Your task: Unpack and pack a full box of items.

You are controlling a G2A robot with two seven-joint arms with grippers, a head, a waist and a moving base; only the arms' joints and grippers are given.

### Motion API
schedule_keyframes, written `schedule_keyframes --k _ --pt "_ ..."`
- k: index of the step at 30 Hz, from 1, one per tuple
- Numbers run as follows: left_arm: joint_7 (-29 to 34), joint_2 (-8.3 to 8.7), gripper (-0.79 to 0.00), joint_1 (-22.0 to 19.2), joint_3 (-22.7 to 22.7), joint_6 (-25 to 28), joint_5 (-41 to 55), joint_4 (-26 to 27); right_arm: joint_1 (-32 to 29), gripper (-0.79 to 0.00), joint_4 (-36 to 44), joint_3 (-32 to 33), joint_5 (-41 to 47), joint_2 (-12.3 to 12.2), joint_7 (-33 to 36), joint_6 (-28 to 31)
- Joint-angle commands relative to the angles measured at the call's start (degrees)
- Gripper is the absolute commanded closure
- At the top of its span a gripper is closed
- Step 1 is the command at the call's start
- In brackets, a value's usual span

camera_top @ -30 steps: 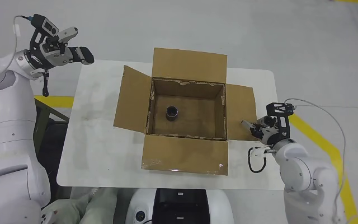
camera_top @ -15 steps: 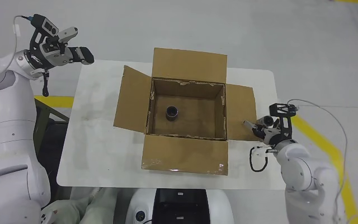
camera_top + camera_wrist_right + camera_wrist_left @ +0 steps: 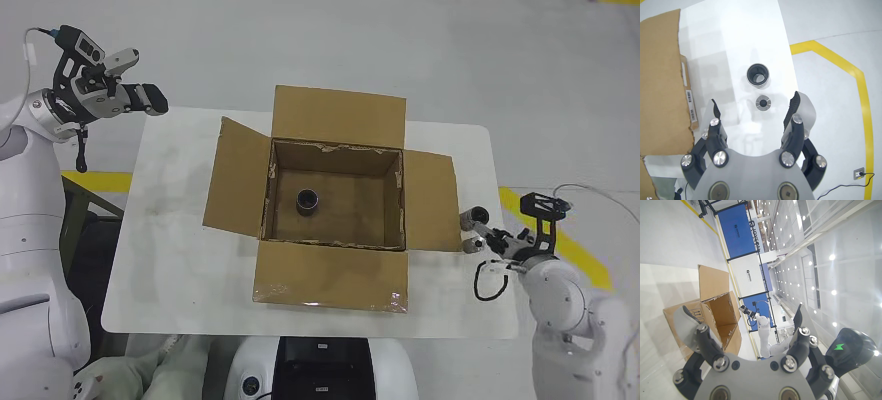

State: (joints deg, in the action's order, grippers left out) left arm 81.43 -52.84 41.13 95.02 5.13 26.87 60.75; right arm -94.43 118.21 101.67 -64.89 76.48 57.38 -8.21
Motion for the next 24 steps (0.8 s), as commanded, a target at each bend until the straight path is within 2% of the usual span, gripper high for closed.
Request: schedule_keyframes --k 1,24 --pt "0.0 0.0 -0.785 0.0 0.0 0.0 0.0 0.0 0.1 -0.656 -1.0 -0.3 -0.3 -0.1 0.5 0.1" --pt "0.0 0.0 -0.785 0.0 0.0 0.0 0.0 0.0 6.6 -0.628 -14.9 -5.0 -4.1 -0.8 1.8 -0.7"
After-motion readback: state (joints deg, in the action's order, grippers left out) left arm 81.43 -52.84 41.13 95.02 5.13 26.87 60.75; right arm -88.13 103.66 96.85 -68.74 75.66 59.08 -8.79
